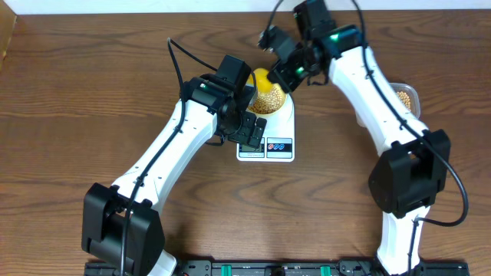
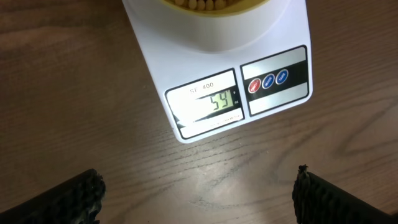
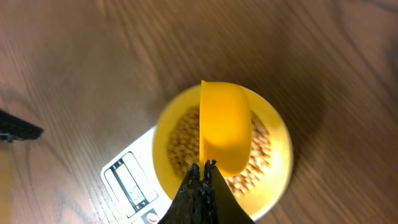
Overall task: Scoop item into bowl and weigh 50g on scale
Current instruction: 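Carry the filled scoop left over the yellow bowl, right gripper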
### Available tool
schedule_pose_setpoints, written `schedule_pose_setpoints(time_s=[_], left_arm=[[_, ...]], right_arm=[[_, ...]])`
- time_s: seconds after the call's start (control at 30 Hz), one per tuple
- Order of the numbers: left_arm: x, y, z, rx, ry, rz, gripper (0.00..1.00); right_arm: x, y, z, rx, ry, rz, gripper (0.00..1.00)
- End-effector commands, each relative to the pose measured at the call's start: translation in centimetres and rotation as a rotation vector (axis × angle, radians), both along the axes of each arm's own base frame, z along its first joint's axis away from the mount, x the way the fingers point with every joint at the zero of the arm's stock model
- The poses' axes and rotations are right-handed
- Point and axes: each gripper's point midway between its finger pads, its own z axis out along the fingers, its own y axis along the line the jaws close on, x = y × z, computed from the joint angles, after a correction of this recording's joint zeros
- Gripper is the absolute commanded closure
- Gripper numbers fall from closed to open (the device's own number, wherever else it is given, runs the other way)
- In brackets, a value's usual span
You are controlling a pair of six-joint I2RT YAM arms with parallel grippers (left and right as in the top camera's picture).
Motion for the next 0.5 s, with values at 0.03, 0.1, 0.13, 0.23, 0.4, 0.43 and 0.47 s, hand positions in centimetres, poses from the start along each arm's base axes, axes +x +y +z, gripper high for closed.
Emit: schedule_pose_setpoints(time_s=[0.03,0.1,0.13,0.23,0.4,0.43,0.47], left_arm=[[0.0,0.1,-0.3,0.004,0.013,0.009,0.02],[0.0,0.1,-0.3,0.004,0.012,0.009,0.02],[0.0,0.1,-0.3,0.004,0.012,0.009,0.02],[0.0,0.1,-0.3,0.004,0.013,0.009,0.02],[0.0,0.1,-0.3,0.004,0.012,0.009,0.02],[0.0,0.1,-0.3,0.004,0.012,0.009,0.02],[0.0,0.1,-0.3,0.004,0.013,0.009,0.02]], right_arm=[[-0.3,0.7,0.5,-0.043,-0.087,0.097,0.99],[-0.4,0.7,0.4,-0.05,-0.086,0.11,0.99],[-0.6,0.7,0.2,-0.055,-0.084,0.12,0.99],[-1.1,0.6,-0.4,-0.077,-0.078,0.146,0.99],[-0.3,-0.7,-2.0,-0.218,-0.12,0.102,0.99],[-0.1,-0.9,-2.2,-0.24,-0.128,0.096,0.99],[-0.1,-1.1,-2.3,-0.255,-0.132,0.095,0.99]])
